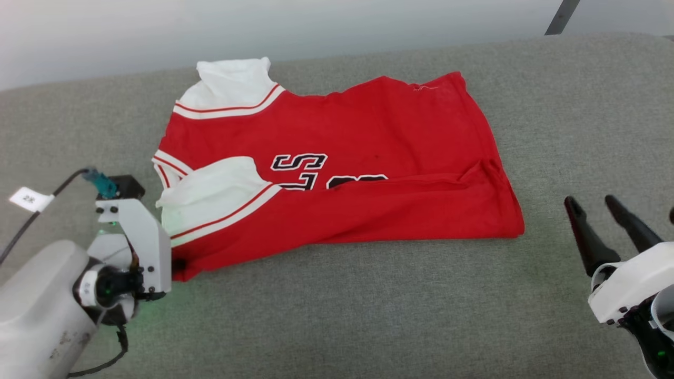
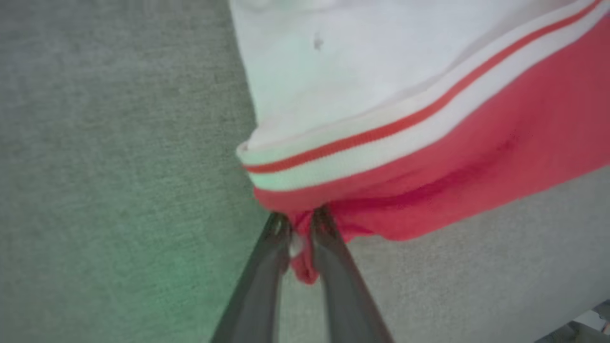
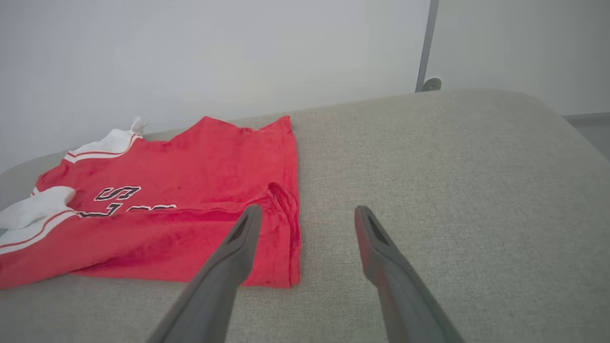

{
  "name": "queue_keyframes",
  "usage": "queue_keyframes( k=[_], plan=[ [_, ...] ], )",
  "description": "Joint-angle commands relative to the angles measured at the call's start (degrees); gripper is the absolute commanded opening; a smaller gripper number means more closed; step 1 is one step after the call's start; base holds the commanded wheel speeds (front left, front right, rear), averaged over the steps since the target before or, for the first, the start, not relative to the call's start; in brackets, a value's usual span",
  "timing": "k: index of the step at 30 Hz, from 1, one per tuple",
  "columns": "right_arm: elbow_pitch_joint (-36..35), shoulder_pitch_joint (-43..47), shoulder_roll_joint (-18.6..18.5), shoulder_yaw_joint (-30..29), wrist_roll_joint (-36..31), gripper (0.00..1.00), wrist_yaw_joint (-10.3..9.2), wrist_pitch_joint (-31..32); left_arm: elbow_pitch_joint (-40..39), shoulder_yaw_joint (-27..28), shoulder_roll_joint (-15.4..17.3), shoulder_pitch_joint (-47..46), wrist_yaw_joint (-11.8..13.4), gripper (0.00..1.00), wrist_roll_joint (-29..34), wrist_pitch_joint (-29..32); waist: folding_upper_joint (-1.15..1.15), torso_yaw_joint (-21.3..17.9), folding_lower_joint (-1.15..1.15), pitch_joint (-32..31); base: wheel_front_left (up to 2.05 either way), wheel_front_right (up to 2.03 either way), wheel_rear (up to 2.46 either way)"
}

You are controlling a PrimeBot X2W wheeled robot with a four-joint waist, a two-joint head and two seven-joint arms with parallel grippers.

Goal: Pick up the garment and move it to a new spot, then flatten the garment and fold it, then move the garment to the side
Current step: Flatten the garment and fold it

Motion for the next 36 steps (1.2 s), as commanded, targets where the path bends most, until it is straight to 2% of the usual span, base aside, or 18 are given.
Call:
queue_keyframes(
  k=[1,6,10,24,25,26,36],
  plan=[
    [-0.3,0.3,0.3,-0.1,0.2,1.00,-0.04,1.5,0.7,-1.0,-1.6,1.2,-0.3,0.00,0.1,-0.2,0.00,0.2,0.00,0.4,0.00,0.00,0.00],
    [2.3,-1.9,0.4,0.9,1.0,1.00,-0.04,8.3,1.5,-1.3,-2.5,-0.5,-1.1,0.00,0.9,-0.2,0.00,1.1,0.00,1.4,0.00,0.00,0.00],
    [7.1,-5.4,-0.3,1.7,0.7,1.00,-0.04,12.4,1.9,-1.2,-3.4,-1.9,-1.3,0.00,1.2,-0.4,0.00,2.0,0.00,2.3,0.00,0.00,0.00],
    [32.3,-19.3,-0.1,6.3,-1.8,1.00,-0.04,20.5,5.6,-1.5,-6.6,-6.0,-2.6,0.00,2.4,-1.3,0.00,4.8,0.00,4.5,0.00,0.00,0.00],
    [33.8,-20.0,-0.1,7.1,-2.0,0.39,-0.04,20.8,6.0,-1.5,-6.9,-6.2,-2.8,0.00,2.5,-1.4,0.00,4.8,0.00,4.6,0.00,0.00,0.00],
    [35.0,-20.6,-0.3,8.3,-2.0,0.00,-0.03,21.2,6.3,-1.5,-7.1,-6.4,-2.9,0.00,2.5,-1.5,0.00,4.9,0.00,4.6,0.00,0.00,0.00],
    [39.1,-24.5,-3.6,12.7,2.3,0.00,-0.04,19.9,9.4,-0.8,-7.2,-8.0,-3.1,0.00,1.3,-0.3,0.00,5.2,0.00,4.1,0.00,0.00,0.00]
  ],
)
